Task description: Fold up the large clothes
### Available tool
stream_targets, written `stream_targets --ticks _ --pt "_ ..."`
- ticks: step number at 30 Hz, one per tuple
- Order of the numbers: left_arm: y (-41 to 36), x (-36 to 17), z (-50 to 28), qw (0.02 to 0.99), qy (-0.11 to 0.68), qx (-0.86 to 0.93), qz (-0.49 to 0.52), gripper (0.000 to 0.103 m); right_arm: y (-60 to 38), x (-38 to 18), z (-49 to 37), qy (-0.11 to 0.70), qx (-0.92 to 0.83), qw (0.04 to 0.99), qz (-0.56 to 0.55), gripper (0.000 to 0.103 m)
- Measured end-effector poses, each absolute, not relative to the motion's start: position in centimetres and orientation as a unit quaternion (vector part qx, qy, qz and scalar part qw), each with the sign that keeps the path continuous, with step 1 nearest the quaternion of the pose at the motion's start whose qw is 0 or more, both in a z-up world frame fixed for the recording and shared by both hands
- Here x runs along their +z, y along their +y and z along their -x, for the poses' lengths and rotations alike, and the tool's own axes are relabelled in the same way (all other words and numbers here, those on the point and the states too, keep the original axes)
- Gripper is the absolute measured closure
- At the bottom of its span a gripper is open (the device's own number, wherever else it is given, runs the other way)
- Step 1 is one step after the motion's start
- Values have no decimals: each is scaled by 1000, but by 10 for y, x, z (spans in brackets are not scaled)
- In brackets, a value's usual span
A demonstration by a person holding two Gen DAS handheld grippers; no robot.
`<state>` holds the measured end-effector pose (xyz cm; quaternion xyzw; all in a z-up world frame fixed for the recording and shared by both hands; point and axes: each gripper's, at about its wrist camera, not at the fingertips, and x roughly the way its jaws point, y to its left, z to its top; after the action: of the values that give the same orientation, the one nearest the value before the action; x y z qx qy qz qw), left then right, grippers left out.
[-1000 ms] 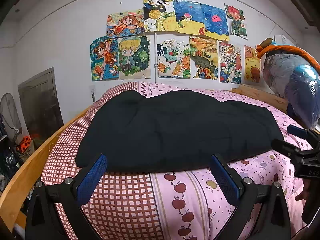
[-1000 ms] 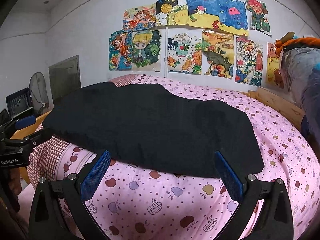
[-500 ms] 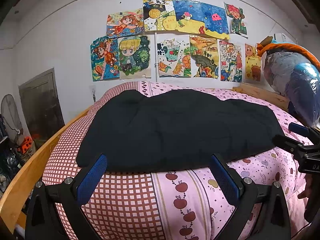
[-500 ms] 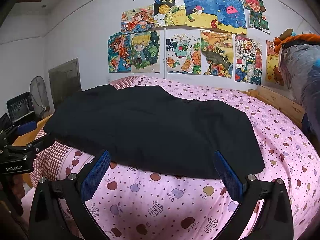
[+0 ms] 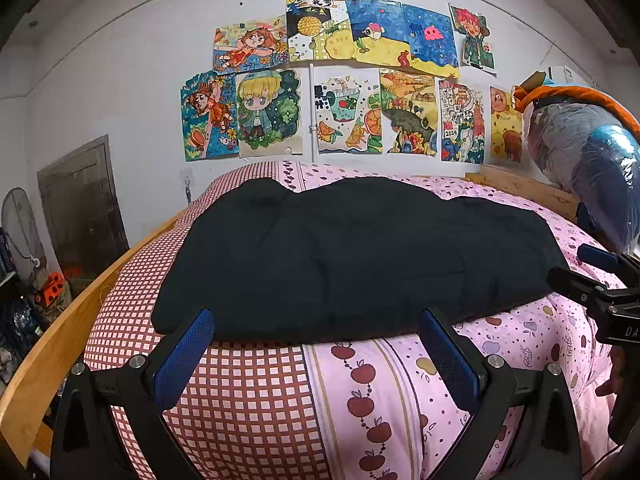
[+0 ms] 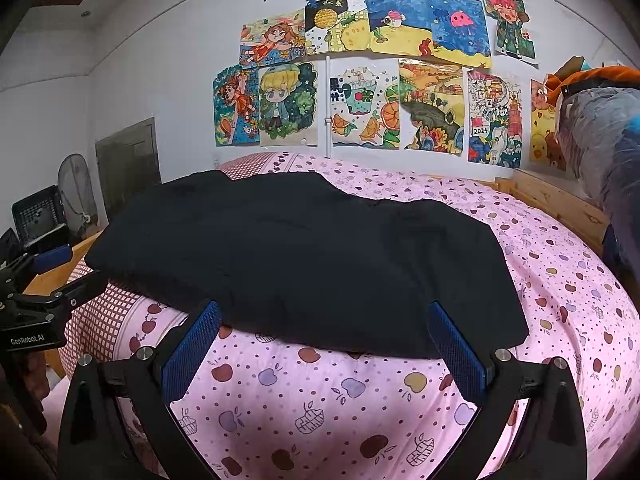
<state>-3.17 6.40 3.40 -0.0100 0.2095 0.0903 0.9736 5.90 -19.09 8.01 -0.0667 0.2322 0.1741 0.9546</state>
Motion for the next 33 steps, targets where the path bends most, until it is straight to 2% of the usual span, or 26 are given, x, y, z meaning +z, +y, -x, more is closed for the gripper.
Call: stream_targets --ticks 33 --pt "64 22 34 973 216 82 18 0 -190 76 -61 238 174 953 65 2"
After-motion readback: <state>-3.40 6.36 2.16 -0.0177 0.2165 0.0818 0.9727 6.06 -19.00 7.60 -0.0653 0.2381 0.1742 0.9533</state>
